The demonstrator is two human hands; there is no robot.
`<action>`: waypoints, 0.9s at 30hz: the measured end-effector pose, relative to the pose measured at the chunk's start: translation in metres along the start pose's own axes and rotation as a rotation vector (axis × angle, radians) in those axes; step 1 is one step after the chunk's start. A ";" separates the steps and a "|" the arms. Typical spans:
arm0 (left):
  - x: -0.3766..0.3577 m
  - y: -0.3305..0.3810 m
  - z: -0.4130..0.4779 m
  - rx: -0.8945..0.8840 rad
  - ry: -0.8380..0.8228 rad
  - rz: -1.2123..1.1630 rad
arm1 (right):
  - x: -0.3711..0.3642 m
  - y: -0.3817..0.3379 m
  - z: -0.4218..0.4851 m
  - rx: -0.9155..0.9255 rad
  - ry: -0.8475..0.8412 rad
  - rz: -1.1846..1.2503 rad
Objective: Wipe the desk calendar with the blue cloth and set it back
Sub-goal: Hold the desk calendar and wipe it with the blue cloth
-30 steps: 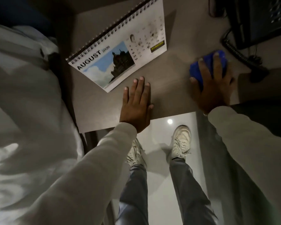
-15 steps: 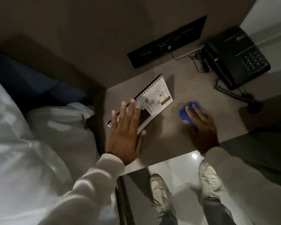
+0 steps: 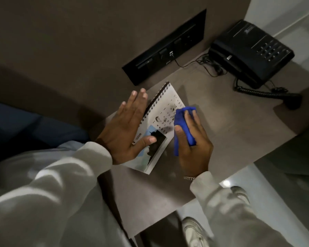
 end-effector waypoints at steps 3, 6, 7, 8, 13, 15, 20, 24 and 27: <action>-0.002 0.002 0.000 -0.057 0.025 -0.035 | -0.009 0.013 -0.005 -0.013 0.006 0.059; -0.003 0.003 0.001 -0.084 -0.012 -0.075 | -0.025 0.013 -0.008 -0.031 0.122 0.142; -0.003 0.003 0.001 -0.086 -0.026 -0.090 | -0.034 0.010 -0.007 -0.016 0.172 0.177; -0.003 0.003 0.001 -0.088 -0.034 -0.105 | -0.042 0.007 -0.006 0.003 0.207 0.210; -0.005 -0.001 0.004 -0.122 -0.045 -0.165 | -0.067 0.006 -0.015 0.123 0.100 0.134; -0.006 -0.002 0.003 -0.125 -0.044 -0.181 | -0.068 0.014 -0.032 0.190 0.044 0.083; -0.005 -0.001 0.004 -0.110 -0.055 -0.202 | -0.064 0.034 -0.079 0.226 -0.017 0.033; -0.005 0.002 0.004 -0.097 -0.056 -0.199 | -0.065 0.028 -0.075 0.229 0.014 0.069; -0.006 0.001 0.005 -0.109 -0.050 -0.199 | -0.075 0.016 -0.044 0.226 0.083 0.067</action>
Point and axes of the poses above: each hand's wrist, its own z-axis towards the middle knuckle, its own x-axis out of the back of the hand, y = z × x, the point moved 1 cm from there along z, towards the middle knuckle, and after that the axes turned 14 degrees about y, right-handed, at the moved point
